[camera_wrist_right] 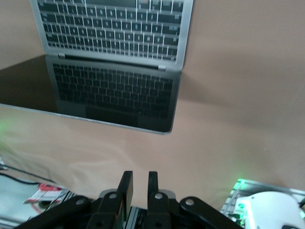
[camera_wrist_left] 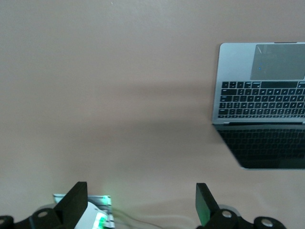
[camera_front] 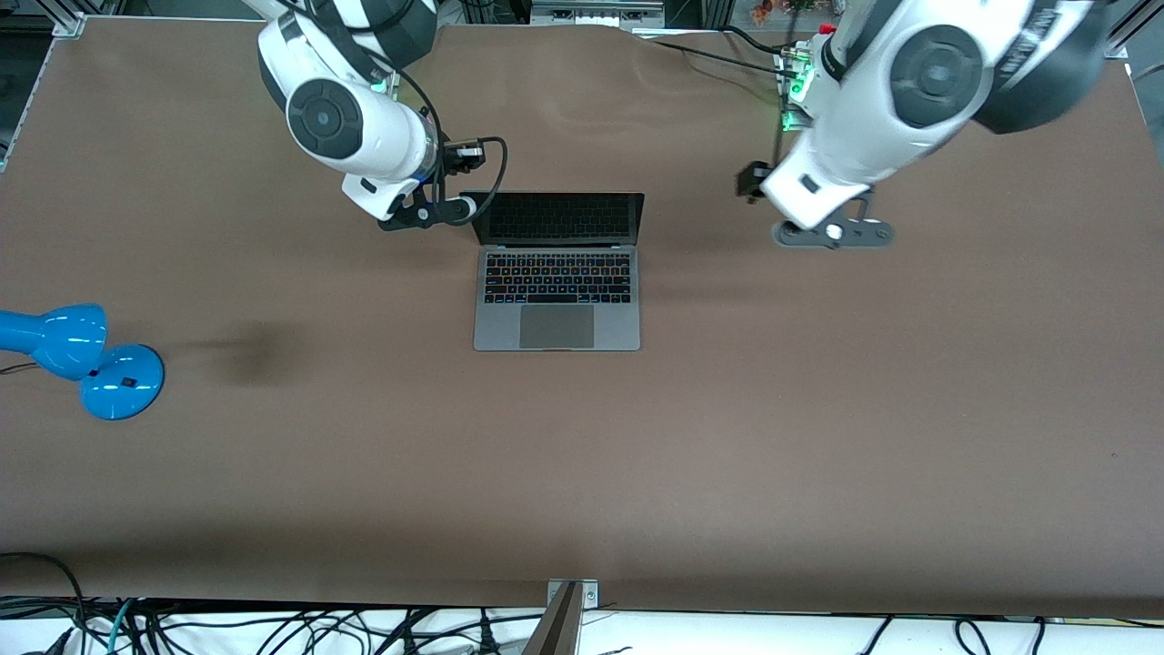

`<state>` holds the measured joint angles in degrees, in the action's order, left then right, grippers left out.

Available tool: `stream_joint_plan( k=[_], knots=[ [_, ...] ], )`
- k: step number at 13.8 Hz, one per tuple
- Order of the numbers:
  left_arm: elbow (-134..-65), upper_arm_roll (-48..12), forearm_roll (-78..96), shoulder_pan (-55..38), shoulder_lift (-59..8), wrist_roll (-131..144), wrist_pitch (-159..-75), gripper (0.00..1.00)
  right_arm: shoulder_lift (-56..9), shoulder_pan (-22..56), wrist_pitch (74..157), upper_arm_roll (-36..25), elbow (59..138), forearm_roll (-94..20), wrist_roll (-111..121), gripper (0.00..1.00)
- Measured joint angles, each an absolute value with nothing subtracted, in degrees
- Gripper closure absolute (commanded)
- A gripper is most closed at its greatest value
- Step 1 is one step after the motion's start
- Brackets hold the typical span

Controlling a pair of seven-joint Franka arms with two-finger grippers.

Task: Close laptop with both arms from behind
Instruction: 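Move both grippers toward the laptop's raised screen from behind it, then lower both grippers onto the back of the laptop screen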

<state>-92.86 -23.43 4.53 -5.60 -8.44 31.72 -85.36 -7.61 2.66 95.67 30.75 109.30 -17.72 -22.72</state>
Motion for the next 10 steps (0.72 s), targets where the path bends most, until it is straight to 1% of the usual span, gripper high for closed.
stream_joint_plan(
  k=[1, 2, 5, 6, 7, 8, 9, 10],
  knots=[
    [-92.86, -23.76, 4.73, -7.12, -8.77, 35.12, -85.40, 0.01, -7.97, 2.63, 95.63, 30.75, 110.20, -18.77, -22.72, 0.93],
    [-92.87, -23.93, 5.68, -8.66, -9.22, 38.68, -85.40, 0.04, -8.34, 2.62, 95.58, 30.75, 110.96, -19.61, -22.72, 0.96],
    [-92.89, -24.03, 8.74, -13.13, -11.44, 48.04, -85.46, 0.06, -9.81, 2.85, 94.61, 30.77, 111.78, -20.36, -22.72, 0.96],
    [-92.90, -24.04, 10.04, -14.28, -12.29, 50.43, -85.68, 0.14, -10.54, 3.17, 94.46, 30.80, 111.85, -20.42, -22.73, 0.96],
    [-92.92, -24.07, 12.59, -15.22, -13.39, 53.09, -86.73, 0.31, -11.73, 3.81, 94.46, 30.86, 111.87, -20.45, -22.73, 0.96],
    [-92.93, -24.07, 13.63, -15.71, -14.04, 54.44, -87.27, 0.52, -12.44, 4.25, 94.52, 30.88, 111.88, -20.45, -22.74, 0.96],
    [-92.96, -24.09, 14.14, -16.72, -14.69, 56.19, -87.68, 0.82, -13.04, 4.57, 94.63, 30.88, 111.87, -20.45, -22.74, 0.96],
    [-93.01, -24.12, 14.25, -18.16, -15.42, 57.62, -88.34, 1.00, -13.50, 4.71, 94.91, 30.89, 111.88, -20.45, -22.74, 0.96]
  ],
)
